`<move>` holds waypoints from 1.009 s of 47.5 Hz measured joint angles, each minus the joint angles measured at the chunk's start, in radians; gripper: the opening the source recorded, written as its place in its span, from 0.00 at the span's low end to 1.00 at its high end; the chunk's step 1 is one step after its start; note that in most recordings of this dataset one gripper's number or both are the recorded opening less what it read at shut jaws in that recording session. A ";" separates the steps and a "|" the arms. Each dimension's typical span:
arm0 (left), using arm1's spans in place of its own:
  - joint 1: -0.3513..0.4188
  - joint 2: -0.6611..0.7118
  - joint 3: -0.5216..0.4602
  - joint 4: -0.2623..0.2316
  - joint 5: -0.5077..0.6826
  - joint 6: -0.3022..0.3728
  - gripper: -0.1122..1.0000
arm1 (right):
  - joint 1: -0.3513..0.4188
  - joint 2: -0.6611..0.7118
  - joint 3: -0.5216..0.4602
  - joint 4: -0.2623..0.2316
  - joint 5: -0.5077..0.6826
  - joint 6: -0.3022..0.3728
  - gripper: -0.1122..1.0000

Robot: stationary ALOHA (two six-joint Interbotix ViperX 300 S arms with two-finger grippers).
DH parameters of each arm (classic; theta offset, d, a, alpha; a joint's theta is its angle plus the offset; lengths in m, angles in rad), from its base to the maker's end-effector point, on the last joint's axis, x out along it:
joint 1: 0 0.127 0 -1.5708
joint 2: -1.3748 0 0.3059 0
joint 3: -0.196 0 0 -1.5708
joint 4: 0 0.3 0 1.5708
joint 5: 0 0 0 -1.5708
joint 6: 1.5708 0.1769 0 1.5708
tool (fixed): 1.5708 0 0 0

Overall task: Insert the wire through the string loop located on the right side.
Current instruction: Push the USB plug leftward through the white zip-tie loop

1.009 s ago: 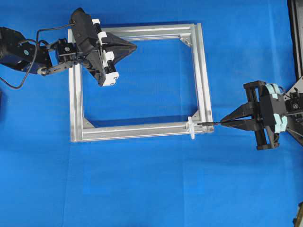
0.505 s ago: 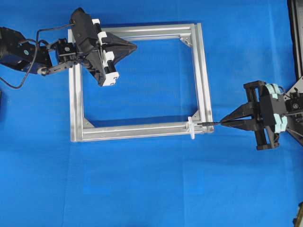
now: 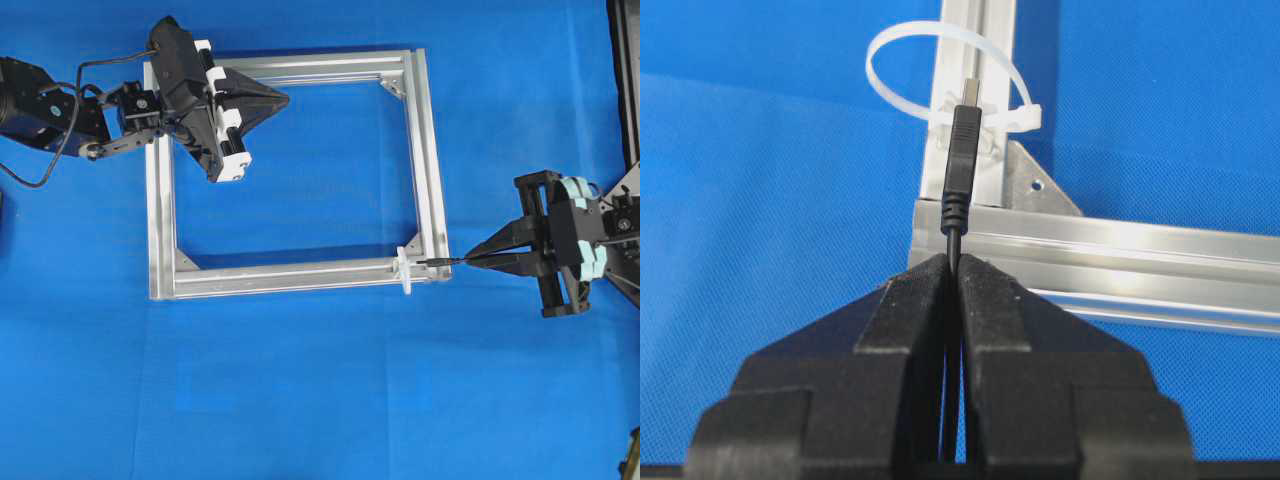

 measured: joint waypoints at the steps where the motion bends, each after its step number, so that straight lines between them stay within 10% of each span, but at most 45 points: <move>1: 0.000 0.000 0.000 0.000 0.000 0.000 0.10 | 0.000 0.000 0.000 -0.002 0.000 0.000 0.07; 48: 0.000 0.000 0.000 0.000 0.000 0.000 0.10 | 0.000 0.330 -0.187 -0.002 -0.146 0.000 0.07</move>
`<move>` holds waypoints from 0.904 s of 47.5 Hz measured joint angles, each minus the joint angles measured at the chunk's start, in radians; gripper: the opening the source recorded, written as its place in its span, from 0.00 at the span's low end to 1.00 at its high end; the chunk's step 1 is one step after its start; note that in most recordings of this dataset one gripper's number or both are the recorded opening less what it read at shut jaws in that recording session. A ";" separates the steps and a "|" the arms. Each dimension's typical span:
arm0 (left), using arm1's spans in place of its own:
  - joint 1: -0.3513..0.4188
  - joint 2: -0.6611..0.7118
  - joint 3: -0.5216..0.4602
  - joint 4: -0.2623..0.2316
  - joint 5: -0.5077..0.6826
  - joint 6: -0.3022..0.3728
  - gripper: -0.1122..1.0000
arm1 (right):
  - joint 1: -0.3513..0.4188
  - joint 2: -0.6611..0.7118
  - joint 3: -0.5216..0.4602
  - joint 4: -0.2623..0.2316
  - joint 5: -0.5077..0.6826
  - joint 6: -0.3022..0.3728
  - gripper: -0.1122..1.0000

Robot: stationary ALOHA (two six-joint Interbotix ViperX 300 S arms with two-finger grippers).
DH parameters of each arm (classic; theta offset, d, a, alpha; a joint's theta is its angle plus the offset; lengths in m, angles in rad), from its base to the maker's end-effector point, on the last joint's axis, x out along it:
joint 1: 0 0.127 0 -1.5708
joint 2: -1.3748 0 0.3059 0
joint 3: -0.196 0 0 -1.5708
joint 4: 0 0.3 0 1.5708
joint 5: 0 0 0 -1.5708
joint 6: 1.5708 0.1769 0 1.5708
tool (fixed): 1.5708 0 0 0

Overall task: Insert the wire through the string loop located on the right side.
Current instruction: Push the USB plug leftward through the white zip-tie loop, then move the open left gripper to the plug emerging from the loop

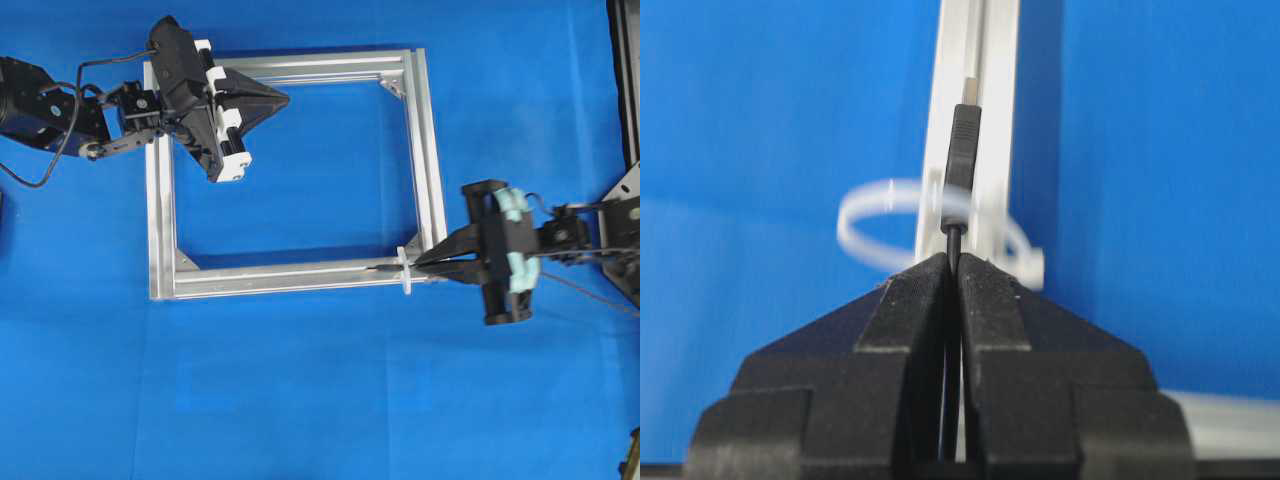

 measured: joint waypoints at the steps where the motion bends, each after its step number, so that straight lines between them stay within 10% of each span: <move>1: 0.000 0.000 0.000 0.000 0.000 0.000 0.10 | 0.000 0.011 -0.009 0.000 0.000 0.000 0.07; 25: -0.009 0.000 0.002 0.000 0.000 -0.003 0.10 | 0.000 0.049 -0.051 0.000 0.002 0.000 0.07; 43: -0.176 0.000 0.015 0.002 0.005 -0.069 0.10 | 0.000 0.049 -0.049 0.000 0.000 0.000 0.07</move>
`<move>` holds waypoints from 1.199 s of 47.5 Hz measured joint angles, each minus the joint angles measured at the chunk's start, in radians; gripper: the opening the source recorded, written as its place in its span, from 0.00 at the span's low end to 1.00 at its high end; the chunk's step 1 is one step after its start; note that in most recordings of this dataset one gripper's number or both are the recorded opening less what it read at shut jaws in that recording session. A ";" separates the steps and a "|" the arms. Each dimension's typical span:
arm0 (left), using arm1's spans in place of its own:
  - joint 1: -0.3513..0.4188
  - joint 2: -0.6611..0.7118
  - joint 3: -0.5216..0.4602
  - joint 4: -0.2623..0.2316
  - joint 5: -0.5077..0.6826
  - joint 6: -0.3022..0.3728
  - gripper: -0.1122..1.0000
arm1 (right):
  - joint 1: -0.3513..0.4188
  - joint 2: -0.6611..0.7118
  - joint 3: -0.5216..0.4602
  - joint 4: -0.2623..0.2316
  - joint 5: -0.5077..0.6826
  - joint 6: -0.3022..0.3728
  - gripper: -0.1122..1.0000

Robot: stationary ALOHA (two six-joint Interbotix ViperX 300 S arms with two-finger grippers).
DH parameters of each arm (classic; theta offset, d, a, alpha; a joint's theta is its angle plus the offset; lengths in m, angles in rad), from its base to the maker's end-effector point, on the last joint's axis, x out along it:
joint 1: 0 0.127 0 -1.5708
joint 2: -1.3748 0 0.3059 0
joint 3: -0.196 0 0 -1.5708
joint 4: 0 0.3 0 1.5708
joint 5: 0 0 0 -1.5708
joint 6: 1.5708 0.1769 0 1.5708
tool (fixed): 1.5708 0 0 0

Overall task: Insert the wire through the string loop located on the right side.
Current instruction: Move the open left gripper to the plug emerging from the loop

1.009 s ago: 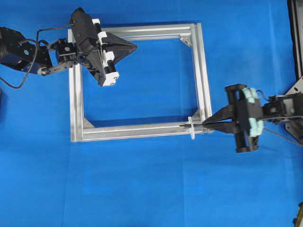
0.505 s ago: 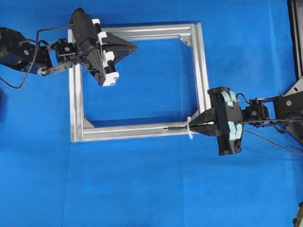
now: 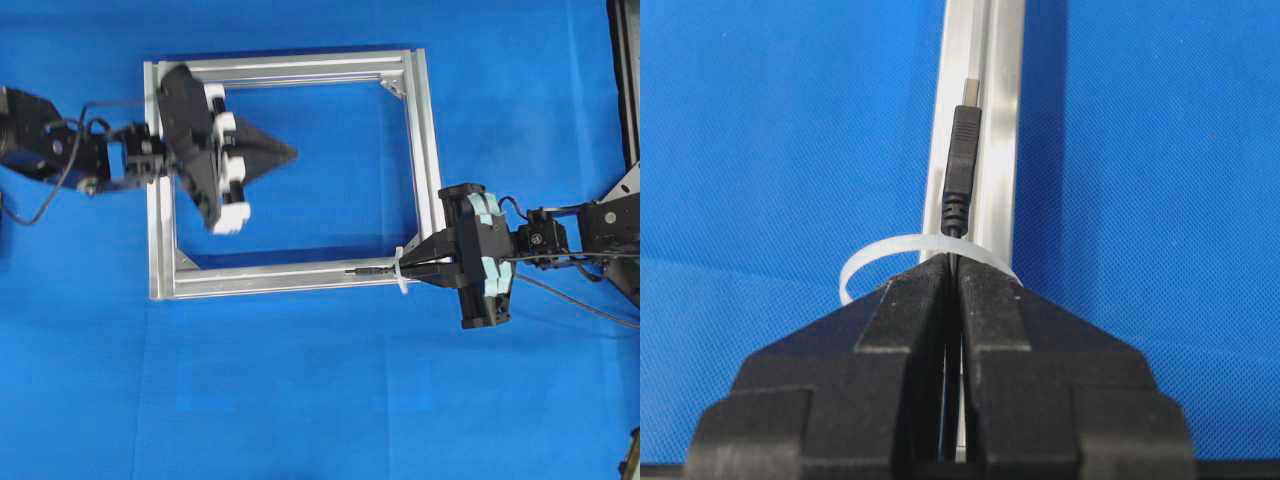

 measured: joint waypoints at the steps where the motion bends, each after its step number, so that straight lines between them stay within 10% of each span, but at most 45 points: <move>1: -0.011 -0.002 0.002 -0.002 0.002 -0.008 0.10 | 0.000 0.000 -0.002 0.000 0.002 0.000 0.07; 21: -0.221 -0.003 0.017 0.000 0.025 -0.054 0.10 | 0.000 0.000 0.000 -0.011 0.000 0.000 0.07; 57: -0.227 0.046 -0.135 0.000 0.098 -0.048 0.10 | 0.000 0.000 0.000 -0.011 0.000 0.000 0.07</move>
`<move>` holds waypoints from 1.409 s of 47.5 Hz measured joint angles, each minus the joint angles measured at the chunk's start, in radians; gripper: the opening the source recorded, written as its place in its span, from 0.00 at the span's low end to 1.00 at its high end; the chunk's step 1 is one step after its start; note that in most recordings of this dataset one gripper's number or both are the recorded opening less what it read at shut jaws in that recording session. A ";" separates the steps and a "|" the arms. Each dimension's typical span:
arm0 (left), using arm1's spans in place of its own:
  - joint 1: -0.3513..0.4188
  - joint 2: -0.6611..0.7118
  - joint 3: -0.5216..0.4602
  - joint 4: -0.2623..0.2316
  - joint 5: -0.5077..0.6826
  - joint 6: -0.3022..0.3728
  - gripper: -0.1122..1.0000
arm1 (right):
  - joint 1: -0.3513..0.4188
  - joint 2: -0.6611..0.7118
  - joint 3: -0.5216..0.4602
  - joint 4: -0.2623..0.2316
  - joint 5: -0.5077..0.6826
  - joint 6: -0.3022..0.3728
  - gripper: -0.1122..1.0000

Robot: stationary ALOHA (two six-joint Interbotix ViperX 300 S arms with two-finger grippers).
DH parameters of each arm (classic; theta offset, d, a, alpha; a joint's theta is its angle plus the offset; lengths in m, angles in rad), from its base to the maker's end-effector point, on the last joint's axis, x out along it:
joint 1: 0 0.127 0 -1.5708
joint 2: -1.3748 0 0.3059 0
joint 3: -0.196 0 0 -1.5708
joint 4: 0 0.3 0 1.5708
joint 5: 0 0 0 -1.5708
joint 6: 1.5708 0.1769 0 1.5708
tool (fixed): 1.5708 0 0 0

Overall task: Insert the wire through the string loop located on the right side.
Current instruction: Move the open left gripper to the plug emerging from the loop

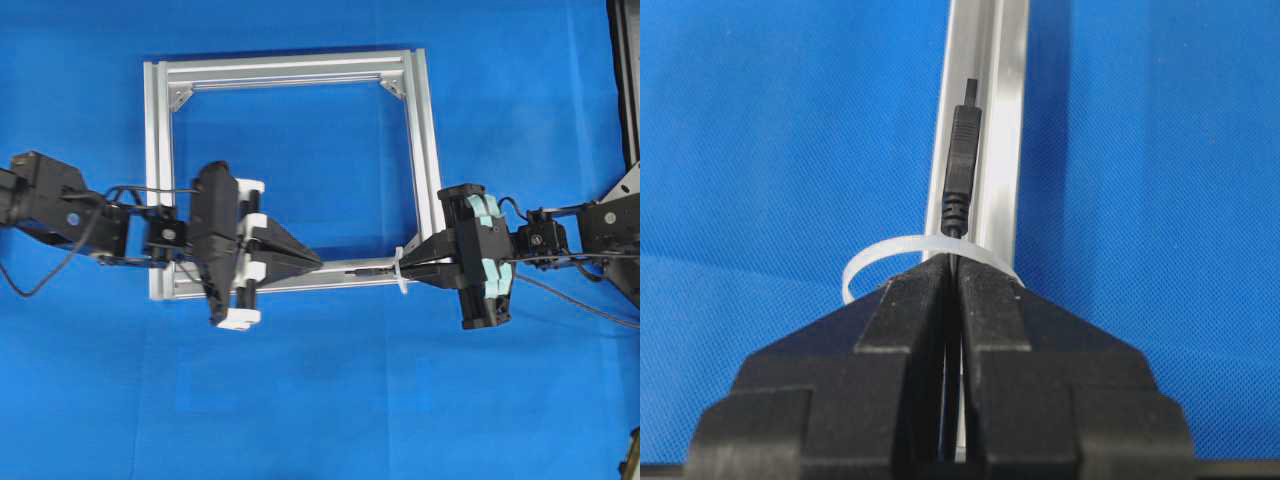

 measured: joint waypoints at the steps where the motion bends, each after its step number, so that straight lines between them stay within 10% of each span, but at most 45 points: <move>1: 0.000 0.005 -0.009 0.000 0.008 0.003 0.10 | 0.000 0.000 -0.002 0.000 0.000 0.000 0.07; 44: 0.000 0.083 -0.156 -0.002 0.129 0.011 0.11 | 0.000 0.000 -0.002 -0.002 0.000 0.000 0.07; 60: 0.000 0.083 -0.158 -0.002 0.138 0.011 0.88 | 0.000 -0.002 -0.002 -0.002 0.000 0.000 0.07; 67: 0.000 0.081 -0.161 -0.002 0.140 0.011 0.92 | 0.000 0.000 0.000 -0.002 0.000 0.000 0.07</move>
